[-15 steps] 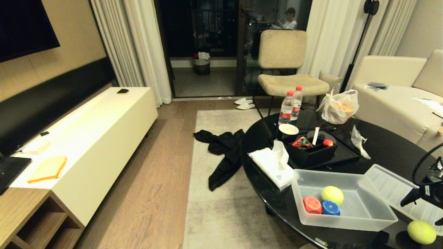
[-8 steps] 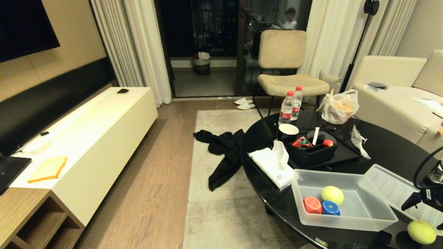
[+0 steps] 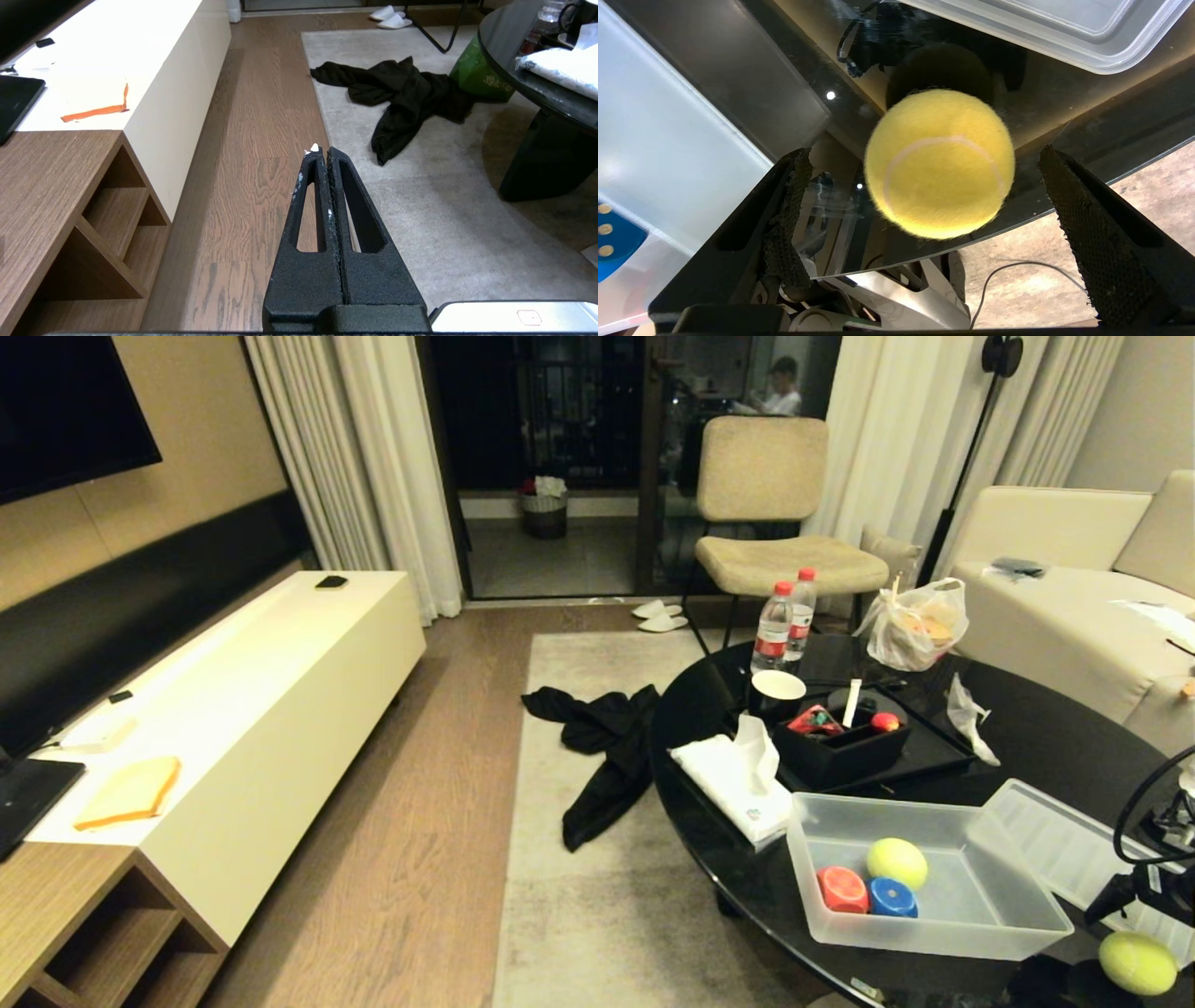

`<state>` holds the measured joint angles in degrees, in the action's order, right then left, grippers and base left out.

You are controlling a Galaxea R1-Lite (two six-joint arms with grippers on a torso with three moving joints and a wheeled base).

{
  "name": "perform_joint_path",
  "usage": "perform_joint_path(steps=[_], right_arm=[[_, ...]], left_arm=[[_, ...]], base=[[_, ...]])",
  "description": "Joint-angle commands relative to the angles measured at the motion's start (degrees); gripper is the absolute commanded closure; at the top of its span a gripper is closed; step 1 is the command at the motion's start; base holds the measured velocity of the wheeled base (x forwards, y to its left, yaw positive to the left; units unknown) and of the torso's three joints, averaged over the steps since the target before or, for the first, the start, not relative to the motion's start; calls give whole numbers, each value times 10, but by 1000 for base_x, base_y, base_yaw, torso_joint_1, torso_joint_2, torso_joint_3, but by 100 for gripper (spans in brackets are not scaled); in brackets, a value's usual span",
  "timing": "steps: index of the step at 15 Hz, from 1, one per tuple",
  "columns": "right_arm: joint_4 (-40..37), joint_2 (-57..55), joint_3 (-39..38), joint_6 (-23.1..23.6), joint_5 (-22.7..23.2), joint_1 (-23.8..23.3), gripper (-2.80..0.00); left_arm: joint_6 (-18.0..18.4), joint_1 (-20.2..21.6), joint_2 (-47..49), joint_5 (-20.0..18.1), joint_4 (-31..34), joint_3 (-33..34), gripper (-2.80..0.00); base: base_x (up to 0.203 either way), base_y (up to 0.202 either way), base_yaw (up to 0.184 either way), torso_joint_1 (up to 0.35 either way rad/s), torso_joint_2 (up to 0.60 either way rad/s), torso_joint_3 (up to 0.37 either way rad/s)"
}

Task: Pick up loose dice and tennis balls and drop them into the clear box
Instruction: Pick up the ball on the table

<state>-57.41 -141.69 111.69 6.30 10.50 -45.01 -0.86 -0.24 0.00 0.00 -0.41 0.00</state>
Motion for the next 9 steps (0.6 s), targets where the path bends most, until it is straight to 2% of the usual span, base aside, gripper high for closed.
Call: perform_joint_path(steps=[1, 9], right_arm=[[-3, -9, 0, 0, 1, -1, -280], [-2, -26, 4, 0, 1, 0, -280]], left_arm=[[0, 0, 0, 0, 0, 2, 0], [0, 0, 0, 0, 0, 2, 0]], base=[[0, 0, 0, 0, 0, 0], [0, 0, 0, 0, 0, 0]])
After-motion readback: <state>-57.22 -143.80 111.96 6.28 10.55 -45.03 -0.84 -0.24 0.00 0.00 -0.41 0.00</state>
